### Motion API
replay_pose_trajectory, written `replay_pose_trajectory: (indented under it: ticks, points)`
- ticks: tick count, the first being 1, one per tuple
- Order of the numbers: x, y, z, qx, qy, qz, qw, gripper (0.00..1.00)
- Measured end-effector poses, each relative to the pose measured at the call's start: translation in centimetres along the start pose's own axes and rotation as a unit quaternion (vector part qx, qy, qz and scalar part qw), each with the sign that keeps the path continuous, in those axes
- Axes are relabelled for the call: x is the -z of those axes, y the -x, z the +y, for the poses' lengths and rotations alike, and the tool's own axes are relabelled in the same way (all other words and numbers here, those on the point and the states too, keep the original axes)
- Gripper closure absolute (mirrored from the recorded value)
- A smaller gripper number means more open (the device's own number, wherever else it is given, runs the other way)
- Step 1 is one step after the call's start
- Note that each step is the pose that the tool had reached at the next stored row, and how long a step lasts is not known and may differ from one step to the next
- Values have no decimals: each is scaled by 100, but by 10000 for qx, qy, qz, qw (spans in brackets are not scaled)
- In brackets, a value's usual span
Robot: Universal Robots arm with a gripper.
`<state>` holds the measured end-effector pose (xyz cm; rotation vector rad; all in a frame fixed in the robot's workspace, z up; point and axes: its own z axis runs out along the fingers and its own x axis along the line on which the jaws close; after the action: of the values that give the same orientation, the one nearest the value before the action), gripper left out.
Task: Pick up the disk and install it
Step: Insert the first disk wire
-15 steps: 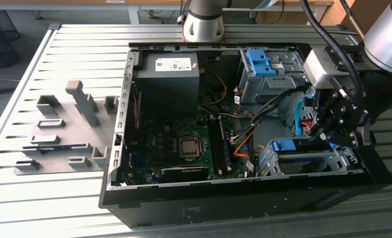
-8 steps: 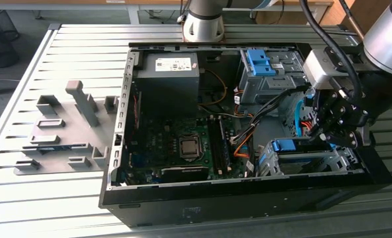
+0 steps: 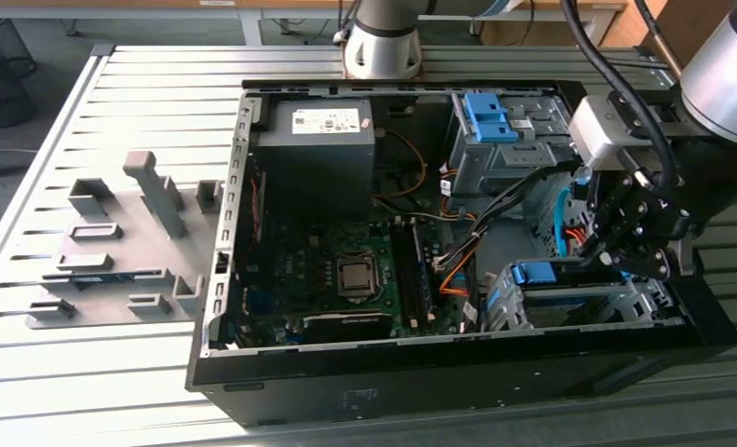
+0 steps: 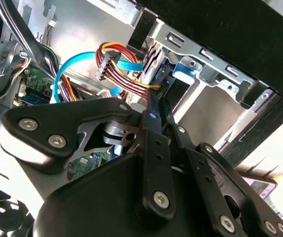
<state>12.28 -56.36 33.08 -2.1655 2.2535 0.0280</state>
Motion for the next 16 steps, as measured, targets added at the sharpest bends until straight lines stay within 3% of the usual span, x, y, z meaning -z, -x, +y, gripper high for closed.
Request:
replay_pose_trajectory:
  ticks: [13, 16]
  points:
    - [-26, -1, -1, 0, 0, -2, 10000, 84]
    - [-19, -1, -1, 0, 0, -4, 10000, 76]
